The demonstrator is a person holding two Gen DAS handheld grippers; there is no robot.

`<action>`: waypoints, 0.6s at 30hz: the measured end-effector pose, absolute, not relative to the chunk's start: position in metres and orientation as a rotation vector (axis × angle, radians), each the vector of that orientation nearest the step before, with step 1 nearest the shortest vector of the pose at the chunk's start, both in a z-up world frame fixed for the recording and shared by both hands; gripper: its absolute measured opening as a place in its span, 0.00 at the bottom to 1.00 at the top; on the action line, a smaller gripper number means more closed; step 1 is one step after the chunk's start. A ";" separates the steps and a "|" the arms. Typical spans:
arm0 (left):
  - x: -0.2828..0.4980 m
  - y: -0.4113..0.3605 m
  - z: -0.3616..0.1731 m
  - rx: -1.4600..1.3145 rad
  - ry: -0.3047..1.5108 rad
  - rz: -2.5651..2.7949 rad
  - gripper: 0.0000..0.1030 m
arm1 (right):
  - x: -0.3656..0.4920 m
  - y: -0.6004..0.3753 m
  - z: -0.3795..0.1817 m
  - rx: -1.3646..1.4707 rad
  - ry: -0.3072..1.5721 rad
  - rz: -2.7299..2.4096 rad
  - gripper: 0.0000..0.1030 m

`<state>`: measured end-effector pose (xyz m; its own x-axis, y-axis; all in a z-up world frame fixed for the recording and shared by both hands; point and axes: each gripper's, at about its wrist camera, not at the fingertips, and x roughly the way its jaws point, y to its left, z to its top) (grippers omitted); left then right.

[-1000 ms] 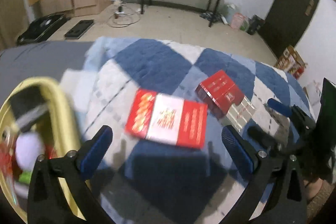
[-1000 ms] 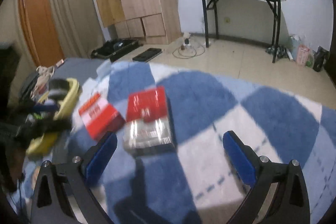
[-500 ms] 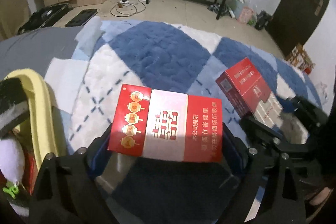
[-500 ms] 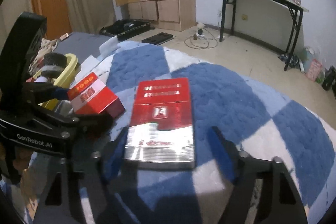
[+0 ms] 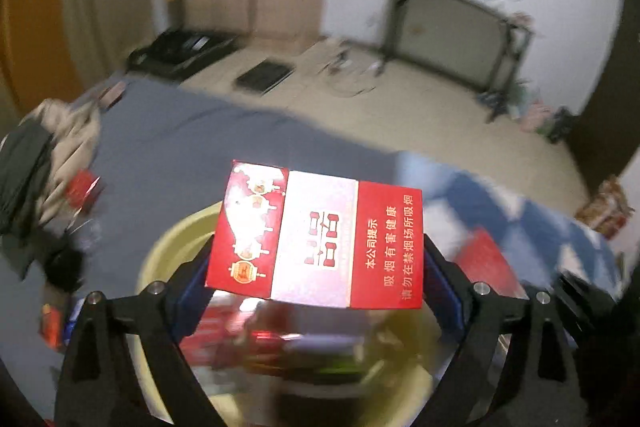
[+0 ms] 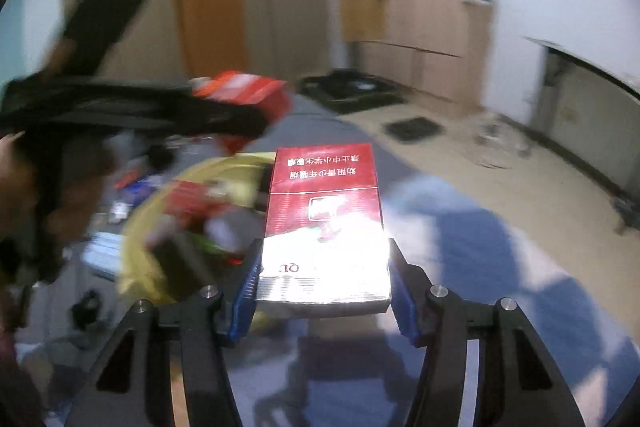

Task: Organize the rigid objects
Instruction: 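Grasp the red-white box with the left gripper while the right gripper carries a red box to the tray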

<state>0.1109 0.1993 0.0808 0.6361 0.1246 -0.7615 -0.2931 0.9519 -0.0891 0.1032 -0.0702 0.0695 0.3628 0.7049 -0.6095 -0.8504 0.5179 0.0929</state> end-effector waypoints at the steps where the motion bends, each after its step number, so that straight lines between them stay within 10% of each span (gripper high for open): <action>1: 0.112 0.214 0.070 -0.221 0.879 0.268 0.89 | 0.100 -0.058 0.064 -0.249 0.679 1.033 0.54; 13: 0.120 0.255 0.002 -0.360 1.023 0.336 0.90 | 0.098 0.000 0.033 -0.314 0.766 1.049 0.58; 18: 0.102 0.256 0.025 -0.388 0.929 0.348 1.00 | 0.092 -0.015 0.045 -0.241 0.678 1.055 0.98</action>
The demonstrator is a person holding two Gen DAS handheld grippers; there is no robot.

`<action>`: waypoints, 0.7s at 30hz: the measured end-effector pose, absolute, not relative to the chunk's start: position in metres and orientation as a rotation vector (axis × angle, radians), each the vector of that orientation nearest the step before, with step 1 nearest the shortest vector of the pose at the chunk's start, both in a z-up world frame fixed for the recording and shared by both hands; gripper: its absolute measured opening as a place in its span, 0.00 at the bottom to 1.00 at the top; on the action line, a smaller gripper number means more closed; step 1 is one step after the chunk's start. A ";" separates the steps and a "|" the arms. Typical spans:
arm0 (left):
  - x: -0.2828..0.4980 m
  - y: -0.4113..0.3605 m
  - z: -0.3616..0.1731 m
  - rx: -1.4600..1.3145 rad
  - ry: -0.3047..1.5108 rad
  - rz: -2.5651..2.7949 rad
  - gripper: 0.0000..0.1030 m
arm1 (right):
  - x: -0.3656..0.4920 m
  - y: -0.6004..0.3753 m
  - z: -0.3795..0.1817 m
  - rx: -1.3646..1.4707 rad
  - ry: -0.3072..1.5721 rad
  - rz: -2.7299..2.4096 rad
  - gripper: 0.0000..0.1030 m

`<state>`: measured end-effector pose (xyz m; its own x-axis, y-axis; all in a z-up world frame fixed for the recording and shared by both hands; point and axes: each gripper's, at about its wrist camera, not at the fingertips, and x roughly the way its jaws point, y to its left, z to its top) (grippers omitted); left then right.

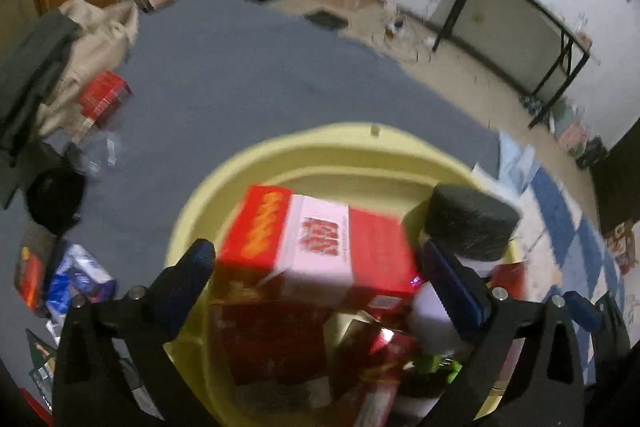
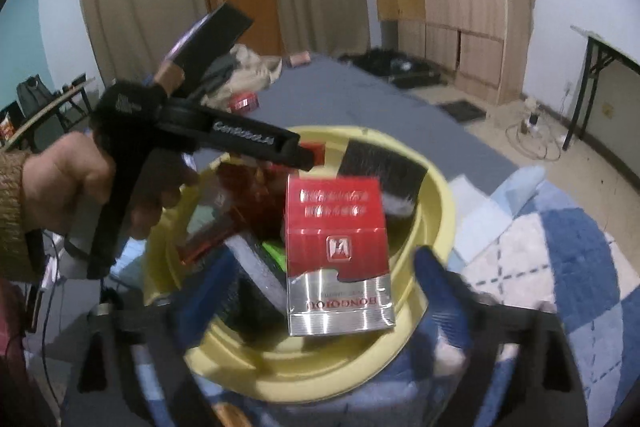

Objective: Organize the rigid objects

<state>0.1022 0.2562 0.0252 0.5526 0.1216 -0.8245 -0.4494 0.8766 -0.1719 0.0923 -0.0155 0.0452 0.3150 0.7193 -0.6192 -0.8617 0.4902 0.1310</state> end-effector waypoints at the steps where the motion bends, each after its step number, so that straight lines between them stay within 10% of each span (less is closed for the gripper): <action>1: 0.095 0.252 0.037 -0.382 0.899 0.348 1.00 | 0.093 -0.022 0.049 -0.214 0.675 1.050 0.99; 12: 0.104 0.077 0.104 -0.149 0.797 0.004 1.00 | 0.113 -0.249 0.073 -0.051 0.597 0.333 1.00; 21: 0.170 -0.058 -0.008 -0.083 0.921 -0.150 1.00 | 0.102 -0.362 -0.008 -0.026 0.835 -0.069 1.00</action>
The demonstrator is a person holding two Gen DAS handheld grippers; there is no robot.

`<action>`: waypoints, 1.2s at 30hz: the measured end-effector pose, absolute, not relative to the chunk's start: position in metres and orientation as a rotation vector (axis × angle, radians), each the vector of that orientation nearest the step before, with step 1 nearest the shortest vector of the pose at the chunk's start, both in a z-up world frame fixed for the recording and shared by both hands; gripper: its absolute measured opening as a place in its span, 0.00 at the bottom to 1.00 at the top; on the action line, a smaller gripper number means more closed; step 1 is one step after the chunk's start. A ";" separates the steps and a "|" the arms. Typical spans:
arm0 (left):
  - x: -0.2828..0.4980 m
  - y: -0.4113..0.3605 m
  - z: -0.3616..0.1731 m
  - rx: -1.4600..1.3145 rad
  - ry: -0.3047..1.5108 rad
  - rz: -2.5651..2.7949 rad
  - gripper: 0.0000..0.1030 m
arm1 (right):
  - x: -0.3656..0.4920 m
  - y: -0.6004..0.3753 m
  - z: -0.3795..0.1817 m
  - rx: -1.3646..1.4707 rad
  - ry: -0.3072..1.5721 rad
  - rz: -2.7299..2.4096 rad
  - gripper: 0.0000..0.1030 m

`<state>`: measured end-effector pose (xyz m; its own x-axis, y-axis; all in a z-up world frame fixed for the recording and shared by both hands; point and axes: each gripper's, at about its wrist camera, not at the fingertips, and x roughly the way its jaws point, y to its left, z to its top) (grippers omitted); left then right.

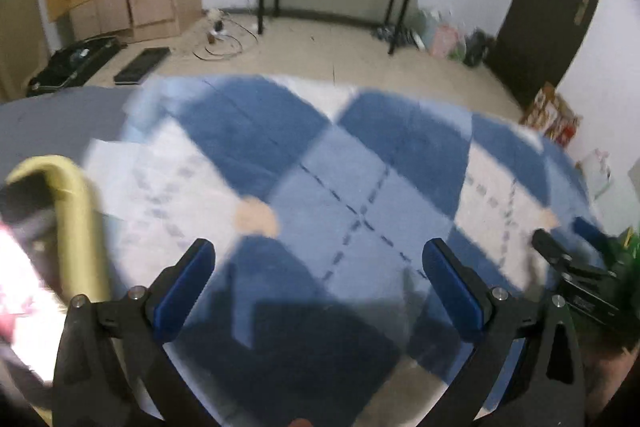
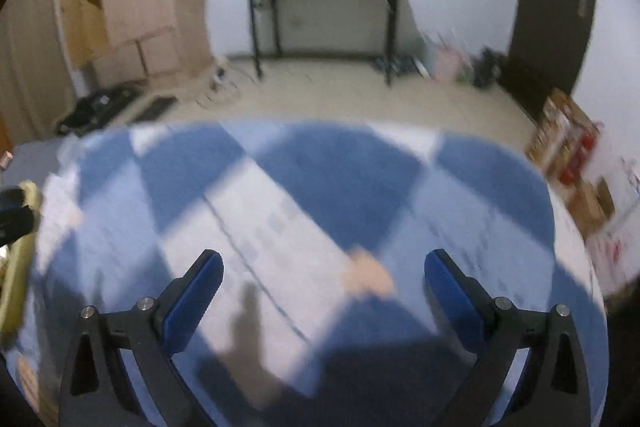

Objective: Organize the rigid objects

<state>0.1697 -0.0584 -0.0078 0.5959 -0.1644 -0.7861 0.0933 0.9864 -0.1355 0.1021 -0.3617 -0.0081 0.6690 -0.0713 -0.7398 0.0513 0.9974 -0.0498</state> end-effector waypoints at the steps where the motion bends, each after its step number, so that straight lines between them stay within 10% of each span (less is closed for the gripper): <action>1: 0.174 -0.067 -0.018 -0.081 0.922 -0.166 1.00 | 0.100 -0.365 -0.014 -0.031 0.836 -0.092 1.00; 36: 0.171 -0.080 -0.043 -0.002 0.842 -0.134 1.00 | 0.106 -0.357 -0.023 -0.075 0.862 -0.136 1.00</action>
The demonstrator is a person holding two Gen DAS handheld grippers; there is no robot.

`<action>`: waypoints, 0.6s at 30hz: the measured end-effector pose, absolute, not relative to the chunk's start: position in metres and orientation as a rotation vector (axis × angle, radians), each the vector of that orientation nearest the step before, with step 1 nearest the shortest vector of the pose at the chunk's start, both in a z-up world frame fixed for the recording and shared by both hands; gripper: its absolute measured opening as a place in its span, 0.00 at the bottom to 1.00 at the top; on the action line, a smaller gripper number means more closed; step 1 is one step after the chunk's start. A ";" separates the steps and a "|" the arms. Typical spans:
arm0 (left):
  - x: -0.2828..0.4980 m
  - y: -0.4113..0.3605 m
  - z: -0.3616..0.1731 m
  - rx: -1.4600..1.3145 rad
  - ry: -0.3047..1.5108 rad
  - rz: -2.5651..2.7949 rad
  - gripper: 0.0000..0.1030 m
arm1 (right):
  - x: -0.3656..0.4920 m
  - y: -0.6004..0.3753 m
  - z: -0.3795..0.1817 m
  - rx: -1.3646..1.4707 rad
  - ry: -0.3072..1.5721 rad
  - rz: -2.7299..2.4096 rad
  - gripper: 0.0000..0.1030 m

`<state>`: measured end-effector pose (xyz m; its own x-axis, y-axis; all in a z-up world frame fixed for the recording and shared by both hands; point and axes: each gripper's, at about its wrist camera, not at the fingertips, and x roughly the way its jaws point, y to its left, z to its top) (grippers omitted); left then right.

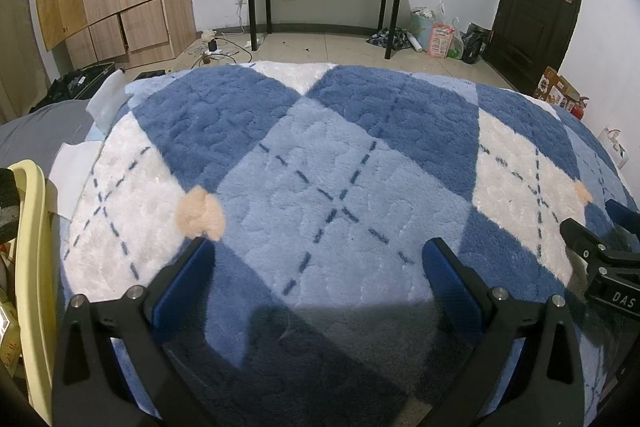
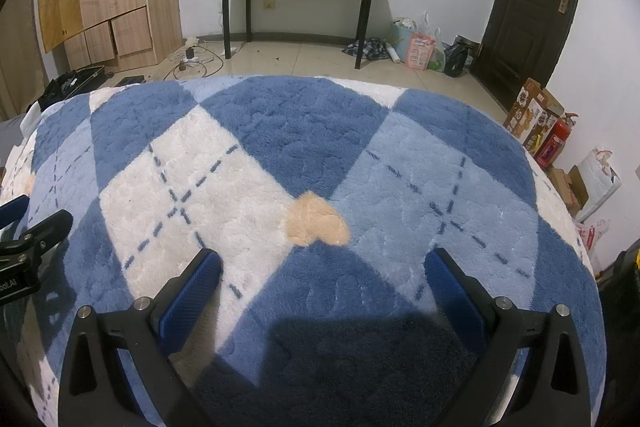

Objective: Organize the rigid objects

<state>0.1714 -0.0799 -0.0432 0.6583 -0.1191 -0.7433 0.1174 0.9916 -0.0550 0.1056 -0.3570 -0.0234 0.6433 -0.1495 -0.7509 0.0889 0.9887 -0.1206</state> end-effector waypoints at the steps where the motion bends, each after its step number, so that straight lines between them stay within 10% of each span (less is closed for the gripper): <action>1: 0.172 -0.080 -0.043 -0.002 0.842 -0.134 1.00 | 0.105 -0.357 -0.023 -0.073 0.862 -0.135 1.00; 18: 0.062 -0.037 -0.020 -0.107 0.766 0.187 1.00 | 0.073 -0.281 0.012 -0.251 0.620 0.359 1.00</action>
